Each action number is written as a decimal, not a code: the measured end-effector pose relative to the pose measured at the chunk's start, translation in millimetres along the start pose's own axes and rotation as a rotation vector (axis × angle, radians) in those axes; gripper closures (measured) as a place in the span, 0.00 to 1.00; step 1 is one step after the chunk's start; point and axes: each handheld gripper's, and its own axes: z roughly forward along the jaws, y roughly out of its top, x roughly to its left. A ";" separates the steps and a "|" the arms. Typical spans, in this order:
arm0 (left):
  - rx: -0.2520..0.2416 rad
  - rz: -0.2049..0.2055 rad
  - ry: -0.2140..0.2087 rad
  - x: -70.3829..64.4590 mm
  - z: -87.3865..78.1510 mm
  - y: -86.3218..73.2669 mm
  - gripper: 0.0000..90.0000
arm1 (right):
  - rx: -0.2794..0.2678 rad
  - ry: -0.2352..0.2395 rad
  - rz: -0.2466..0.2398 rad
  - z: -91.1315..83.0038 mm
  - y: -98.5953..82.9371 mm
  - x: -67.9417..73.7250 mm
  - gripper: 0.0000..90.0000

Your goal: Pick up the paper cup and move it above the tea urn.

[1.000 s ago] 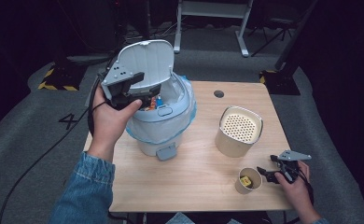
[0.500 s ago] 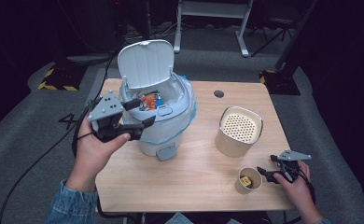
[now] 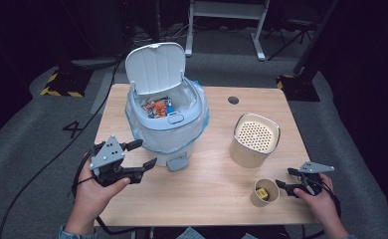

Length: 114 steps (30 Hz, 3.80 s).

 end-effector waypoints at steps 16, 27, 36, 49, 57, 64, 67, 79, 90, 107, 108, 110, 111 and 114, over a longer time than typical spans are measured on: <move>0.160 -0.110 0.051 23.6 30.1 -69.5 0.33 | -0.002 0.060 -0.040 -27.8 -8.9 9.5 0.31; 0.267 -0.172 0.077 37.1 47.5 -104.8 0.24 | -0.015 0.089 -0.072 -39.4 -14.0 25.2 0.30; 0.358 -0.179 0.129 42.0 57.0 -120.7 0.23 | -0.015 0.150 -0.113 -40.3 -11.6 43.9 0.27; 0.383 -0.131 0.147 41.3 66.0 -131.4 0.18 | -0.007 0.229 -0.140 -33.8 -6.8 62.2 0.26; 0.382 -0.133 0.147 41.1 66.0 -131.5 0.17 | -0.076 0.267 -0.133 -29.3 -4.7 73.8 0.25; 0.382 -0.133 0.147 41.1 66.1 -131.5 0.17 | -0.138 0.257 -0.137 -20.7 -4.3 84.2 0.23; 0.382 -0.132 0.146 41.1 66.0 -131.5 0.17 | -0.167 0.252 -0.129 -16.8 -3.6 87.3 0.23; 0.384 -0.134 0.148 40.7 66.0 -131.5 0.17 | -0.258 0.260 -0.116 -7.0 -2.6 88.6 0.29; 0.384 -0.135 0.148 40.4 66.0 -131.6 0.17 | -0.291 0.301 -0.121 -9.8 0.9 83.9 0.32; 0.384 -0.137 0.149 40.3 66.0 -131.5 0.17 | -0.284 0.293 -0.165 -33.8 38.6 76.4 0.32; 0.384 -0.134 0.149 40.4 66.0 -131.5 0.17 | -0.283 0.291 -0.165 -35.5 41.7 76.1 0.32; 0.384 -0.137 0.149 40.2 66.0 -131.5 0.17 | -0.283 0.279 -0.162 -39.6 47.7 75.0 0.32; 0.384 -0.137 0.149 40.3 66.1 -131.5 0.17 | -0.285 0.275 -0.158 -41.8 50.7 74.3 0.32; 0.384 -0.137 0.149 40.3 66.0 -131.5 0.17 | -0.296 0.255 -0.151 -49.5 59.3 72.3 0.32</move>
